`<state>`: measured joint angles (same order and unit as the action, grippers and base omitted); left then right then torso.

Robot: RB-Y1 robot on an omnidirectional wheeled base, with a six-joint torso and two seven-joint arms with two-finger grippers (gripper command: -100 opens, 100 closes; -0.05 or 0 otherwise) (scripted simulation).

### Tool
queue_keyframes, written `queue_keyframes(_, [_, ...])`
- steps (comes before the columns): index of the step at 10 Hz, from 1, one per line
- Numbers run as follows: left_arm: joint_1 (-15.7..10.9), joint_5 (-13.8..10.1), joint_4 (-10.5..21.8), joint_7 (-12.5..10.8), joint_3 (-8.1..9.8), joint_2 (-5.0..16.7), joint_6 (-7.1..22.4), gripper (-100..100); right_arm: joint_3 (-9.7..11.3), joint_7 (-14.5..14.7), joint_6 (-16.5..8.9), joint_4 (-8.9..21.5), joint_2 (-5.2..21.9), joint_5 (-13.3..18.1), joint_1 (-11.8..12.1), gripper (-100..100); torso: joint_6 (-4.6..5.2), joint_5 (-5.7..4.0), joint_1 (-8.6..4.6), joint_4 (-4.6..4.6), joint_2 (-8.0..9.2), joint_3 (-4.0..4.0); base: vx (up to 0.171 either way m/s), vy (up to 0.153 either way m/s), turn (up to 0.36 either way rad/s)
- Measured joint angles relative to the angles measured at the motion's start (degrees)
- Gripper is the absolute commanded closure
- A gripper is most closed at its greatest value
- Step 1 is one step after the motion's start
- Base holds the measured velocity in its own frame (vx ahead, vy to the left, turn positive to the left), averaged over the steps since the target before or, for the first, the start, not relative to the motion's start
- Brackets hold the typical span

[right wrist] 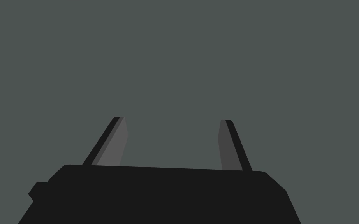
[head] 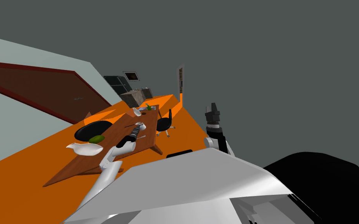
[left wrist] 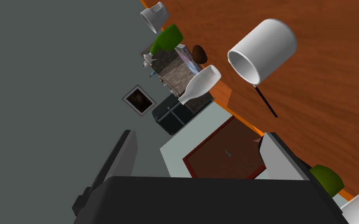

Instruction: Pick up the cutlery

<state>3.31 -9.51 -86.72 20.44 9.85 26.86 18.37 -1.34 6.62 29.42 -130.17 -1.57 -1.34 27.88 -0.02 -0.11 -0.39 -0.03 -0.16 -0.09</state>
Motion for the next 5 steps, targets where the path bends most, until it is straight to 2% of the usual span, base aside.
queue_keyframes(2, [-1.7,-0.01,3.27,0.84,1.01,0.54,3.4,-100,0.0,0.0,0.0,0.0,0.0,0.0,0.0,0,-0.01,0.01,0.03,0.0,0.03,0.01,0.049,-0.086,-0.043])
queue_keyframes(5, [-3.0,-0.66,7.89,1.96,2.33,1.71,7.42,-100,-0.01,0.0,0.0,0.0,0.01,0.0,0.0,0,-0.03,0.05,0.25,-0.01,0.03,0.01,0.069,-0.054,-0.043])
